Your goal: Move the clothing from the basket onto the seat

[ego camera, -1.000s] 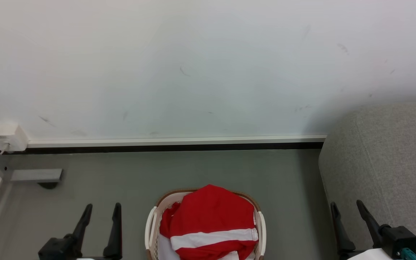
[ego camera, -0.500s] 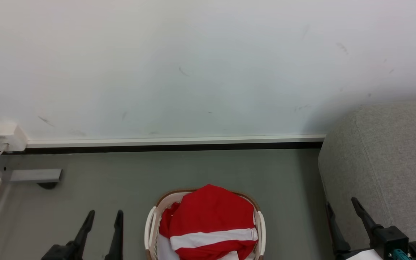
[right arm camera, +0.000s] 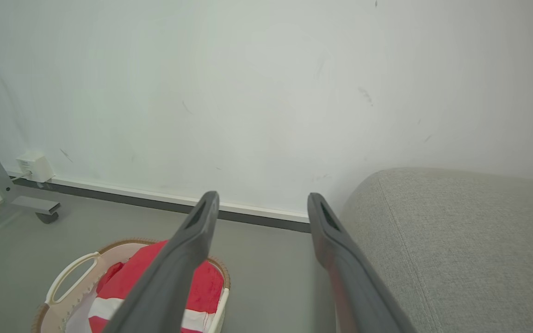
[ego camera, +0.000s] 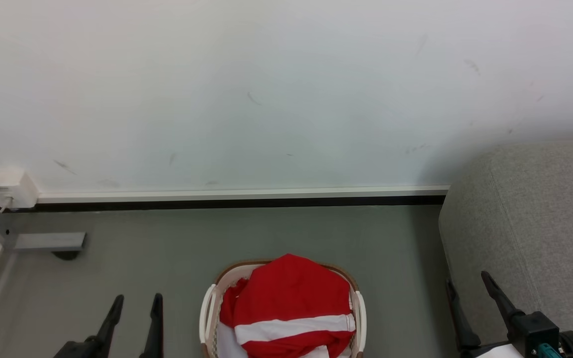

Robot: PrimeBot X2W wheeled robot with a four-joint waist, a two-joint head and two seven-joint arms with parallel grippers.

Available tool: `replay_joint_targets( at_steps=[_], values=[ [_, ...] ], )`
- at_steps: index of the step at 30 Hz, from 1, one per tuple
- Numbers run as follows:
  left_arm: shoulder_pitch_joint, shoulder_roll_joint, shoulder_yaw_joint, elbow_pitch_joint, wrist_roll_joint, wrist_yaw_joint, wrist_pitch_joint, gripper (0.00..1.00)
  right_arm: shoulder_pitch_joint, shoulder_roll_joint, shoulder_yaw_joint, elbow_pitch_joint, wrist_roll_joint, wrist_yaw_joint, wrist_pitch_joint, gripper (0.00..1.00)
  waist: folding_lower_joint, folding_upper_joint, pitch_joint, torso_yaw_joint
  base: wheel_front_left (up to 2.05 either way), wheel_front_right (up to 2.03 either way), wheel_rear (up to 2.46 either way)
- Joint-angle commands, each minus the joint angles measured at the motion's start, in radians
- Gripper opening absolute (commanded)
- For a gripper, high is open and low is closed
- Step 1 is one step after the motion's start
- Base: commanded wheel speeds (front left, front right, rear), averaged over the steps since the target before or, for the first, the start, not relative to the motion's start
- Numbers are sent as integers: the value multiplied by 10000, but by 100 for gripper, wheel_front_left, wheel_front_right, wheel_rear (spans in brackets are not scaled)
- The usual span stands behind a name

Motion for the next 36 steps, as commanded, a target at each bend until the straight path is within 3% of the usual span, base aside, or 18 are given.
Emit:
replay_joint_targets(
  at_steps=[1,23,30,36],
  values=[
    [17,9,53,33,-43,-16,-7,100,-98,-74,-56,31,101,-21,-35,100,0,0,-1,-15,0,0,0],
    [-336,-19,58,3,21,-117,-7,100,-385,-68,64,-146,201,-21,-30,100,0,0,607,-473,0,0,0],
    [-1209,21,-462,41,173,-100,-7,100,-833,-64,66,-549,126,-21,-18,100,0,0,1742,-843,0,0,0],
    [-2714,289,-1464,408,75,-102,-7,100,-1535,-62,59,-1187,15,-21,-16,100,0,0,3277,-1079,0,0,0]
  ],
)
